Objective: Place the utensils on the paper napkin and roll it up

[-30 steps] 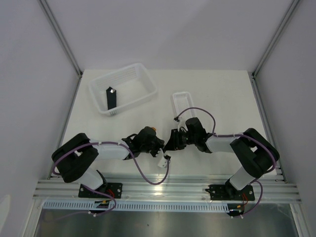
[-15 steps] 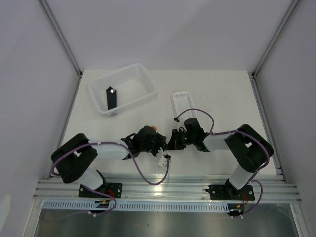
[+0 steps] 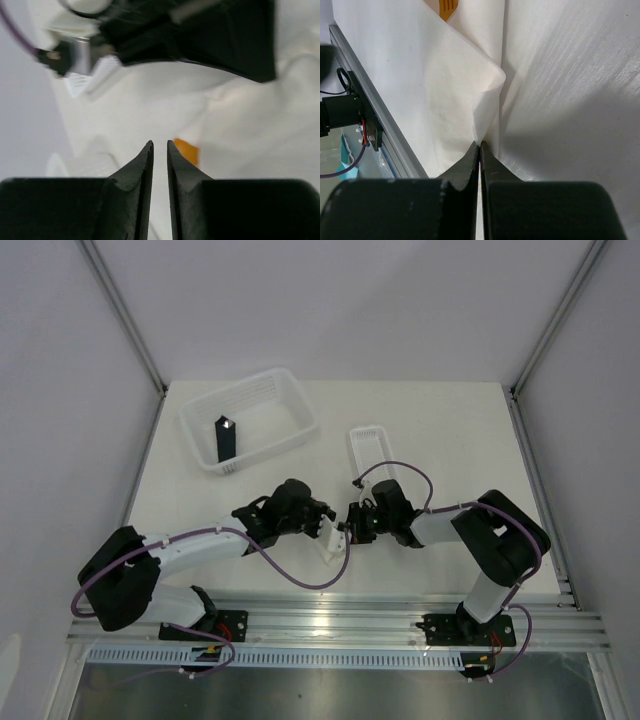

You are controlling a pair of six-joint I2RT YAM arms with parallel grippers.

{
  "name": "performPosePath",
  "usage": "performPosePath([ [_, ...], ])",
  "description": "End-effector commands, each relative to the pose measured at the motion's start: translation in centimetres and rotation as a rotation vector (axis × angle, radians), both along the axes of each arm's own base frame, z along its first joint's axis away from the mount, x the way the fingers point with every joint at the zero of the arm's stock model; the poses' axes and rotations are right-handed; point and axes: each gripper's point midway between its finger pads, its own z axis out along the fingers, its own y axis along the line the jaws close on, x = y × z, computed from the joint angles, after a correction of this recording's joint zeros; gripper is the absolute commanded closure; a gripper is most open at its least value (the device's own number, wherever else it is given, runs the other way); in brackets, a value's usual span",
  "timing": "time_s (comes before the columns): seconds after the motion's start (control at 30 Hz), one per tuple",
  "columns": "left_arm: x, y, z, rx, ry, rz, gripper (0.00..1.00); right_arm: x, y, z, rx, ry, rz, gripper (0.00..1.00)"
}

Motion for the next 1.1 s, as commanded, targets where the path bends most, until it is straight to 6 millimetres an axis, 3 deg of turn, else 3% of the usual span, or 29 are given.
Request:
performPosePath([
  [0.0,-3.0,2.4,-5.0,0.101,0.192,0.016,0.8,0.7,0.2,1.2,0.027,-0.052,-0.011,1.0],
  [0.23,-1.9,0.7,-5.0,0.044,0.197,0.009,0.71,0.6,0.4,3.1,0.049,-0.099,0.004,1.0],
  [0.37,3.1,-0.6,-0.6,-0.135,0.189,0.178,0.71,0.2,0.0,2.0,0.03,-0.084,0.006,1.0],
  [0.43,3.7,0.0,-1.3,-0.094,0.296,0.251,0.75,0.0,0.0,1.4,0.025,-0.067,0.013,1.0],
  [0.47,4.5,0.1,-0.6,-0.12,0.352,0.321,0.76,-0.1,0.0,1.2,0.022,-0.066,0.015,1.0],
  [0.5,4.2,0.8,-1.9,-0.062,0.434,0.378,0.78,-0.1,0.0,1.0,0.019,-0.067,0.017,1.0],
  [0.53,4.4,0.9,-1.8,-0.052,0.473,0.427,0.79,0.0,0.1,1.0,0.017,-0.07,0.018,1.0],
  [0.6,3.5,2.2,-3.5,-0.014,0.608,0.596,0.83,0.1,0.1,0.9,0.011,-0.072,0.021,1.0],
  [0.7,2.3,3.0,-4.0,0.023,0.768,0.789,0.83,0.3,0.1,0.7,-0.007,-0.077,0.025,1.0],
  [0.9,-0.4,4.0,-3.6,-0.005,0.985,1.015,0.72,0.4,0.0,0.4,-0.02,-0.077,0.028,1.0],
  [1.07,1.5,3.4,-3.2,-0.068,0.986,1.044,0.69,0.2,0.0,0.2,-0.025,-0.07,0.023,1.0],
])
